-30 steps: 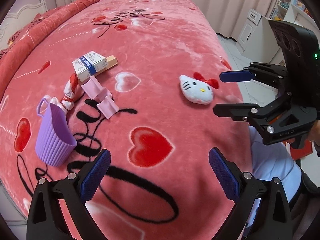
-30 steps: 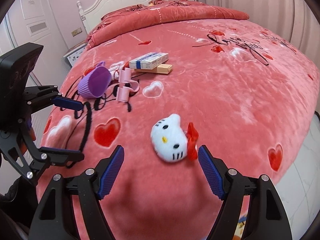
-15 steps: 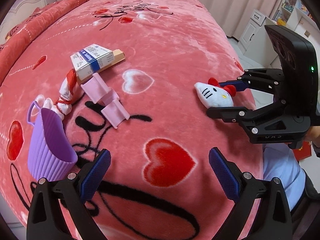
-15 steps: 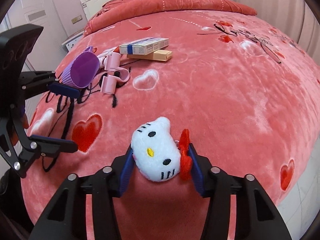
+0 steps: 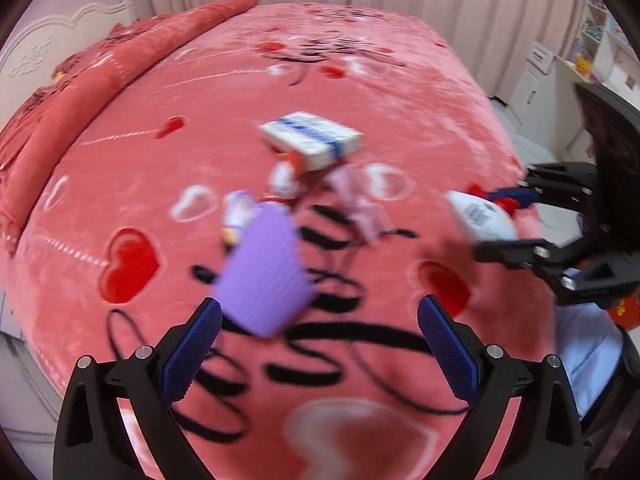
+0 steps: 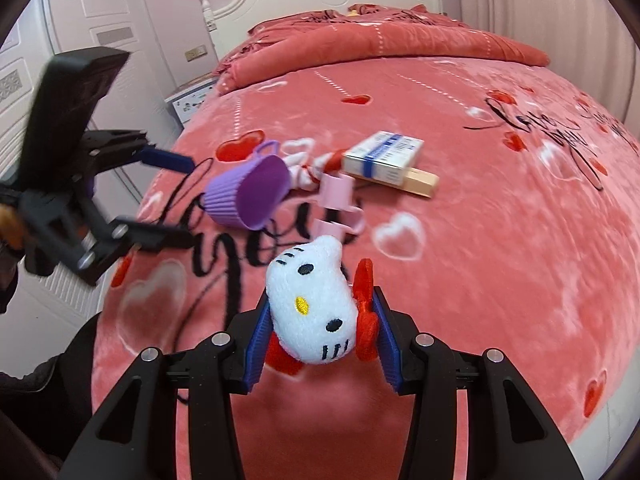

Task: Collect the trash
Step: 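Grasp the Hello Kitty plush with the right gripper while the left gripper grasps the purple cup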

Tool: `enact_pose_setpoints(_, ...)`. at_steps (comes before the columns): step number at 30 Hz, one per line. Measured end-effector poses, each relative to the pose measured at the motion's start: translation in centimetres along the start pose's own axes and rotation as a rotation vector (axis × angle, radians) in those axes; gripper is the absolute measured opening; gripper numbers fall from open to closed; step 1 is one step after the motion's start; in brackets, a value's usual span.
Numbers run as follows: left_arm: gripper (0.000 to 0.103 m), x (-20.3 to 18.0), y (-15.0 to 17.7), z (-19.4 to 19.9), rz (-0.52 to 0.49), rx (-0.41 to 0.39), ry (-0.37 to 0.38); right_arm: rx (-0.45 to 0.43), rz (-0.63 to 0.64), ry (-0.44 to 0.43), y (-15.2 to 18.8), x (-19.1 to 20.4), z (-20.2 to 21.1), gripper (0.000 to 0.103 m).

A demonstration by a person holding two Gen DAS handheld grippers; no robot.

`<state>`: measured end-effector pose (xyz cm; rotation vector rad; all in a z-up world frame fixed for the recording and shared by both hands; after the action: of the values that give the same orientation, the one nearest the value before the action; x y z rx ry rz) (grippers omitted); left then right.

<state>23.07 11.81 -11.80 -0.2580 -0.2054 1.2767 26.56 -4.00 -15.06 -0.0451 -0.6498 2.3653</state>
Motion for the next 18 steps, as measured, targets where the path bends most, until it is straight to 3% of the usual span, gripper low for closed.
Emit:
enact_pose_setpoints(8, 0.097, 3.3, -1.6, -3.5, -0.077, 0.066, 0.013, 0.010, -0.004, 0.001, -1.1, 0.9, -0.7, 0.047)
enact_pose_setpoints(16, 0.096, 3.4, -2.0, -6.1, -0.097, 0.069, 0.109, 0.031, -0.027, -0.006, -1.2, 0.0, -1.9, 0.047)
enact_pose_setpoints(17, 0.080, 3.5, -2.0, -6.2, -0.093, 0.061, 0.118, 0.032, -0.028, -0.007, -1.3, 0.0, -2.0, 0.047)
enact_pose_setpoints(18, 0.076, 3.7, -2.0, -6.2, -0.084, 0.063, 0.146, 0.031, -0.030, -0.007, -1.3, -0.1, -2.1, 0.047)
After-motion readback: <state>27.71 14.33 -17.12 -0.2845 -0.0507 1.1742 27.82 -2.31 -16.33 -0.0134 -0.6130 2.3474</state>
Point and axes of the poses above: each gripper's, at about its wrist camera, not at the fingertips, and z roughly against the way its jaws point, x to its left, y to its underside, the point moved 2 cm from there along -z, roughly the way its jaws point, and after that the axes turned 13 degrees about x, right-handed, at the moved point
